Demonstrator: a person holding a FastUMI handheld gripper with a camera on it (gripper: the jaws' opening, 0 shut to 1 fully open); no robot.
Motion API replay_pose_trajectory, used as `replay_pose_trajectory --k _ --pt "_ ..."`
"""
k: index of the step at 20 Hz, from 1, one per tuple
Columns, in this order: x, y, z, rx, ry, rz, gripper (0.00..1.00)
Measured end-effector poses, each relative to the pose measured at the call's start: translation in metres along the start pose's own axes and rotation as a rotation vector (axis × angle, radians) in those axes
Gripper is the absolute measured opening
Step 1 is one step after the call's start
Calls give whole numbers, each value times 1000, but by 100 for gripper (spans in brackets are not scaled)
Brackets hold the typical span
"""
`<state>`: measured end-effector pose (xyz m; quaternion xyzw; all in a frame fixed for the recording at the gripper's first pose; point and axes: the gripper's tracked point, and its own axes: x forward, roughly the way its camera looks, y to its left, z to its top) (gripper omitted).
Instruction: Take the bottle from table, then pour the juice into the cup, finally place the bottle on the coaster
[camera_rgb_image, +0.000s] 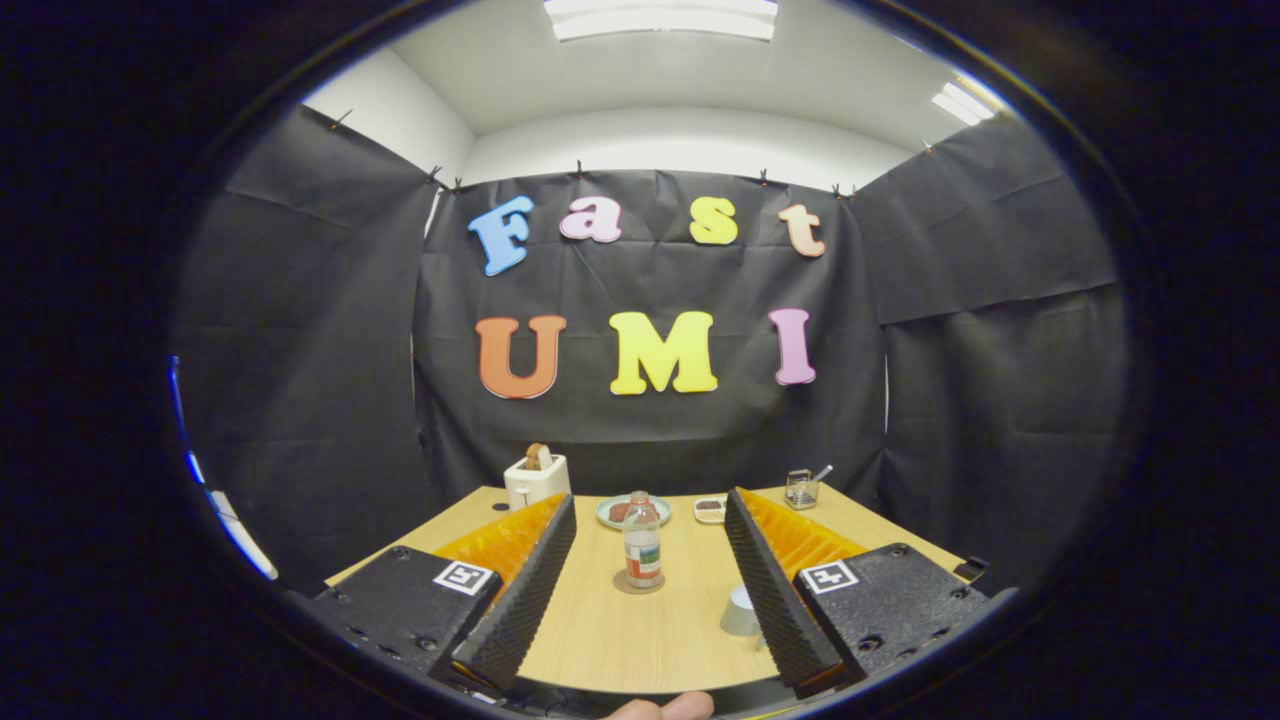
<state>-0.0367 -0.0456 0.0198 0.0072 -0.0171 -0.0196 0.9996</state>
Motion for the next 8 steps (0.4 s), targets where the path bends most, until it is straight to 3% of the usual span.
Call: replay_pose_trajectory --k 8 --pt "3 6 5 17 -25 26 96"
